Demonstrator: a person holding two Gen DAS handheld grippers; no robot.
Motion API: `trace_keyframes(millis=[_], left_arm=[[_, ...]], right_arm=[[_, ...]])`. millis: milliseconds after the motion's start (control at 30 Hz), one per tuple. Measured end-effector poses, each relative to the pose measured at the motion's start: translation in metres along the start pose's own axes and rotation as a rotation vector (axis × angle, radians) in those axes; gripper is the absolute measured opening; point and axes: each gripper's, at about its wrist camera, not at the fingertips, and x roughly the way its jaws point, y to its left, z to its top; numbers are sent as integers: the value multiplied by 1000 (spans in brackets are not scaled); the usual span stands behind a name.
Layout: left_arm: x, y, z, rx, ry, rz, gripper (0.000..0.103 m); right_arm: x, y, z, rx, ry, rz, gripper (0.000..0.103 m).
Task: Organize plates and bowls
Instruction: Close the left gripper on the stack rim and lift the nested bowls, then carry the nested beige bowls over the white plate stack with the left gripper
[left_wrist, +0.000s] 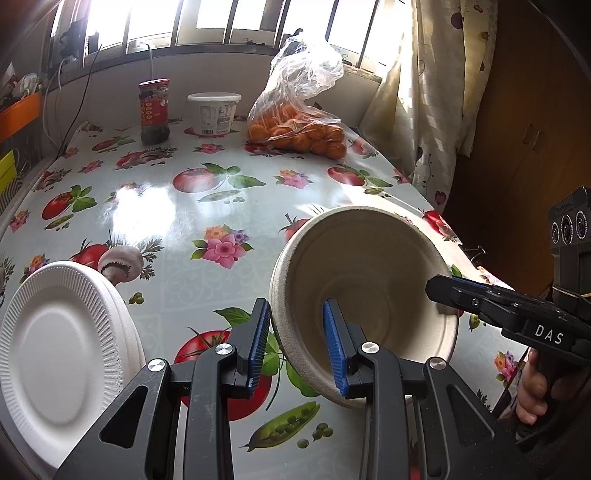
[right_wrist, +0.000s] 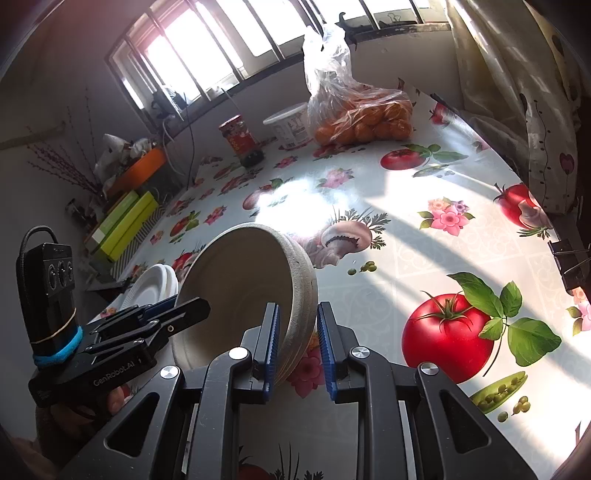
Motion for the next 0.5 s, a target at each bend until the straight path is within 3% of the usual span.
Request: trace_keyframes(millis=[500], left_arm=[[-7, -1, 2, -6, -8, 1, 31]], right_arm=[[-7, 7, 4, -1, -17, 1, 20]])
